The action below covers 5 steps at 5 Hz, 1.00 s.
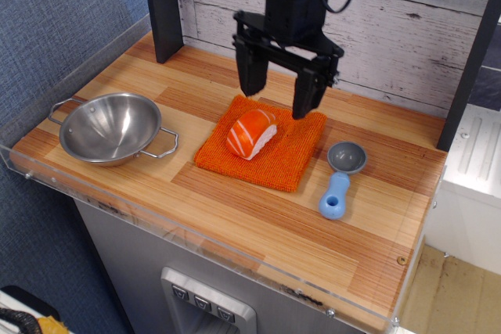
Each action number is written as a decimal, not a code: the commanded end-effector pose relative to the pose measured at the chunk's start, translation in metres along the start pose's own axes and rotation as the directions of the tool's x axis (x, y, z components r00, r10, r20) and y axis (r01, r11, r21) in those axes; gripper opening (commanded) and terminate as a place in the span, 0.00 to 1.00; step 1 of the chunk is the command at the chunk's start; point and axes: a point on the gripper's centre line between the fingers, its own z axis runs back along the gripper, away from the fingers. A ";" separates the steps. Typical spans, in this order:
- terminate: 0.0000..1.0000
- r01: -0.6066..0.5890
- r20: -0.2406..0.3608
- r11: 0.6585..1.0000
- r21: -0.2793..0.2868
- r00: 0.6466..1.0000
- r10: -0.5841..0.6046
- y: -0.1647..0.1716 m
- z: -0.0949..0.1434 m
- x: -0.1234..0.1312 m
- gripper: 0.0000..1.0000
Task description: Place the bread to the left farther back of the orange cloth.
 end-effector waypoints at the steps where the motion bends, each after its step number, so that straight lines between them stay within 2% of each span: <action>1: 0.00 -0.034 0.131 0.999 0.037 0.991 0.028 0.003 0.025 -0.025 1.00; 2: 0.00 -0.031 0.102 0.998 0.049 0.994 0.026 0.013 0.005 -0.033 1.00; 3: 0.00 -0.039 0.077 0.999 0.034 0.996 0.037 0.025 -0.018 -0.030 1.00; 5: 0.00 -0.062 0.087 0.997 0.039 0.995 0.058 0.042 -0.056 -0.014 1.00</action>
